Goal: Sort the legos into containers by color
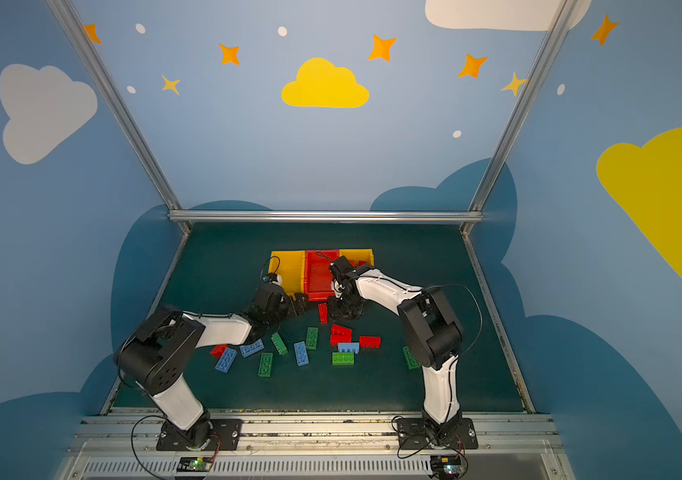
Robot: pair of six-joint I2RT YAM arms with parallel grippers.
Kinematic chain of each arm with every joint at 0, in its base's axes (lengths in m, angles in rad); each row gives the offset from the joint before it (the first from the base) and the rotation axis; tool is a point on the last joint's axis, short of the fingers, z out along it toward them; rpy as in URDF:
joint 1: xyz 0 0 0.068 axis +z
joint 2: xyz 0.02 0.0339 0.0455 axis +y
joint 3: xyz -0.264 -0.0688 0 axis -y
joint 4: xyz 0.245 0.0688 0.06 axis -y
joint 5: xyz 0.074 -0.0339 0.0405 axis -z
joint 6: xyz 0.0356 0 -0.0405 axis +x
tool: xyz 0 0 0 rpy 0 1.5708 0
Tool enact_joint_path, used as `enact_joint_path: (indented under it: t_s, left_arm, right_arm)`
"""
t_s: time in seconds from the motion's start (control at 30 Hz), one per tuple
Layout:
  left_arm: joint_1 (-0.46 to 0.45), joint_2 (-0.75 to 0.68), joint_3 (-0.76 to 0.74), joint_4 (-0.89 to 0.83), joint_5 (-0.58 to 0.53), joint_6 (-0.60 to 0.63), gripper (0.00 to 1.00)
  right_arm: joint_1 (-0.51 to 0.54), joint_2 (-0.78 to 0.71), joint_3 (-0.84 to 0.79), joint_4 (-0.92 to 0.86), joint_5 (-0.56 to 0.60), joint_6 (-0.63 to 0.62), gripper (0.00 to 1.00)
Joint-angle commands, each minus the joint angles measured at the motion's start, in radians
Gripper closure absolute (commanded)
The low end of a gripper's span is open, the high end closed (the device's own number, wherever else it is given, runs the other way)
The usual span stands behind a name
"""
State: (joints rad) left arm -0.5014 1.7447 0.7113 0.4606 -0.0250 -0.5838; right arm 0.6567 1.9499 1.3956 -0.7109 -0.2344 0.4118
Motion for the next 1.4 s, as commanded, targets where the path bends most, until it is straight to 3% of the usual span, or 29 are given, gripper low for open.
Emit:
enact_joint_path:
  t_s: [0.0,0.13,0.4,0.63,0.83,1.03,1.37]
  left_arm:
    - [0.030,0.040,0.059,0.000,0.062,0.019,0.02]
    - [0.044,0.069,0.129,-0.047,0.137,0.034,0.03]
    - [0.043,-0.044,0.064,-0.038,0.181,0.032,0.02]
    - [-0.008,-0.251,-0.039,-0.113,0.123,0.063,0.00]
    - [-0.099,-0.409,-0.100,-0.218,0.065,0.142,0.00]
    - [-0.162,-0.537,-0.182,-0.254,0.026,0.160,0.00]
    - [-0.180,-0.644,-0.262,-0.287,-0.001,0.145,0.00]
  right_arm:
    - [-0.003,-0.055,-0.019,-0.005,0.047,0.019,0.43]
    - [-0.004,-0.087,-0.036,-0.026,0.067,0.017,0.42]
    - [-0.005,-0.176,-0.133,-0.047,0.120,0.017,0.37]
    - [-0.016,-0.251,-0.186,-0.074,0.214,0.028,0.27]
    - [-0.083,-0.333,-0.277,-0.099,0.303,0.048,0.26]
    - [-0.117,-0.401,-0.353,-0.097,0.274,0.050,0.26]
    - [-0.068,-0.363,-0.353,-0.091,0.256,0.139,0.21]
